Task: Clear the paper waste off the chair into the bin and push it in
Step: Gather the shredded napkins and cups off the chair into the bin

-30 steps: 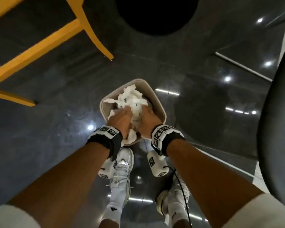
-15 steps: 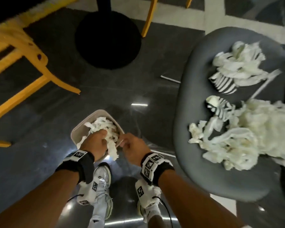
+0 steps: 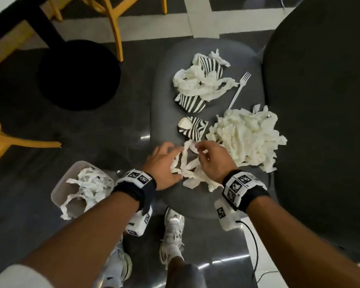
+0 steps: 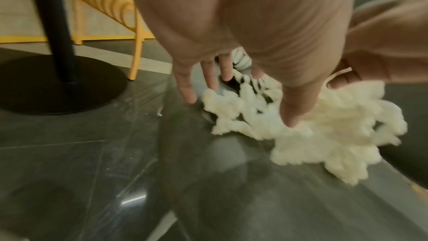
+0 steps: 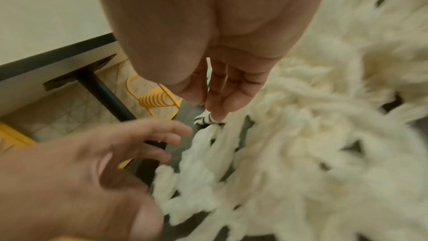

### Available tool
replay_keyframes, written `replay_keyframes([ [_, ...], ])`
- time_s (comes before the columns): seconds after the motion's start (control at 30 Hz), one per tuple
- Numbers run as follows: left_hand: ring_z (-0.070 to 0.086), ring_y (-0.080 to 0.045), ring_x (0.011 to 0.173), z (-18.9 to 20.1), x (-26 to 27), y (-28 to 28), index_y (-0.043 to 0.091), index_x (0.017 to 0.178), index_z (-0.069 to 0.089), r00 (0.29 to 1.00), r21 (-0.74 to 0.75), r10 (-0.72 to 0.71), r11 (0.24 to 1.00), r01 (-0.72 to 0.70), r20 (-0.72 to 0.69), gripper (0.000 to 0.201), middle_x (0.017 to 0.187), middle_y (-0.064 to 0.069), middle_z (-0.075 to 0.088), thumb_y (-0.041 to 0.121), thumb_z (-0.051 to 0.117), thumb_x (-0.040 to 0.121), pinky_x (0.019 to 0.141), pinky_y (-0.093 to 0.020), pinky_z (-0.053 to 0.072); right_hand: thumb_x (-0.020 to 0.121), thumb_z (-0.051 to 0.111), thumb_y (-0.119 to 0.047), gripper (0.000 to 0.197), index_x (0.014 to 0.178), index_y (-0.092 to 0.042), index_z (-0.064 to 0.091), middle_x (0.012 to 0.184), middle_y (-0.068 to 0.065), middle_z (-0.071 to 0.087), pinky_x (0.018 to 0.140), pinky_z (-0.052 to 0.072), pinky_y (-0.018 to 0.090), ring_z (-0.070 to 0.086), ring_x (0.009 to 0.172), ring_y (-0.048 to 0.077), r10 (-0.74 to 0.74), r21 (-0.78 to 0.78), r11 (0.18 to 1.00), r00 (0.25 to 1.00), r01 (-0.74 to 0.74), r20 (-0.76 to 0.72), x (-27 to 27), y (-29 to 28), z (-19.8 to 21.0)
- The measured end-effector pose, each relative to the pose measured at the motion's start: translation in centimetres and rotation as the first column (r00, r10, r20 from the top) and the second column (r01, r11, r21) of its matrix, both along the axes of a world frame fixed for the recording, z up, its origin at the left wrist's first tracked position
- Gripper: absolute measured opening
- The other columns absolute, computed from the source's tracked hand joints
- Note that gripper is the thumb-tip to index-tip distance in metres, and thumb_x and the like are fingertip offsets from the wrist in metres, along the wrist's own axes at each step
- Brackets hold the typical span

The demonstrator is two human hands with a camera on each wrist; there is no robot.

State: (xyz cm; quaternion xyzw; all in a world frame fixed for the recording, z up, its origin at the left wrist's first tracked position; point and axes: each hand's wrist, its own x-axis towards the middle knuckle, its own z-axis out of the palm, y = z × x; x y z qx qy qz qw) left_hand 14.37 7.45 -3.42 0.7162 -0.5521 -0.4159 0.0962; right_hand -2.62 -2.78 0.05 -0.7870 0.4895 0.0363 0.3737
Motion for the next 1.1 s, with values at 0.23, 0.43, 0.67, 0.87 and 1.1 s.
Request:
replay_keyframes([
  [0.23,0.005,-0.025,0.149,-2.4,-9.2,-2.2,0.048,0.153,0.003,0.936,0.089,-0.257,0.966,0.242,0.241,0.105,0.164,0.004,-0.001,0.060,0.068,0.070,0.113,-0.061,0.019,0.090,0.041,0.000,0.039,0.120,-0.015,0.062,0.113,0.001,0.063,0.090,0.047,0.025,0.058,0.097,0.012,-0.090,0.030,0.996,0.995,0.089,0.034,-6.1,-3.6,-0.6],
  [0.43,0.049,-0.031,0.113,-2.2,-8.7,-4.1,0.013,0.120,0.064,0.994,-0.048,-0.113,0.992,0.113,0.012,0.039,0.122,-0.006,0.061,-0.001,0.059,0.084,0.095,-0.044,0.042,0.089,0.042,-0.001,0.036,0.112,-0.017,0.064,0.106,-0.001,0.065,0.083,0.050,0.026,0.061,0.089,0.014,-0.205,0.076,0.977,0.971,0.197,0.125,-7.0,-5.4,-1.2],
  [0.67,0.057,-0.027,0.066,0.3,-3.9,-4.1,0.011,0.083,0.066,0.905,-0.005,0.409,0.911,-0.412,-0.114,0.021,0.067,-0.003,0.062,0.007,0.049,0.096,0.058,-0.029,0.044,0.092,0.041,-0.004,0.034,0.118,-0.015,0.061,0.114,0.005,0.061,0.091,0.051,0.032,0.062,0.102,0.021,-0.027,0.039,0.999,0.996,0.023,0.081,-4.9,-6.5,-0.6],
  [0.87,0.036,-0.018,0.054,0.6,-0.2,-2.7,0.015,0.053,0.044,0.679,0.086,0.690,0.715,-0.694,-0.249,0.047,0.052,0.002,0.041,0.024,0.053,0.098,0.058,-0.032,0.033,0.091,0.050,-0.017,0.032,0.123,-0.017,0.059,0.119,0.004,0.054,0.084,0.054,0.040,0.057,0.103,0.025,0.180,-0.134,0.974,0.982,-0.185,-0.053,-0.5,-6.2,-1.4],
  [1.1,0.068,-0.005,0.079,0.3,0.9,-0.8,0.024,0.087,0.067,0.785,0.155,0.588,0.809,-0.567,-0.197,0.027,0.084,0.010,0.072,0.047,0.077,0.079,0.071,-0.024,0.053,0.075,0.071,-0.031,0.068,0.137,-0.023,0.044,0.151,0.007,0.031,0.108,0.036,0.053,0.030,0.136,0.035,0.296,-0.257,0.887,0.899,-0.384,-0.323,4.2,-6.1,-1.9],
])
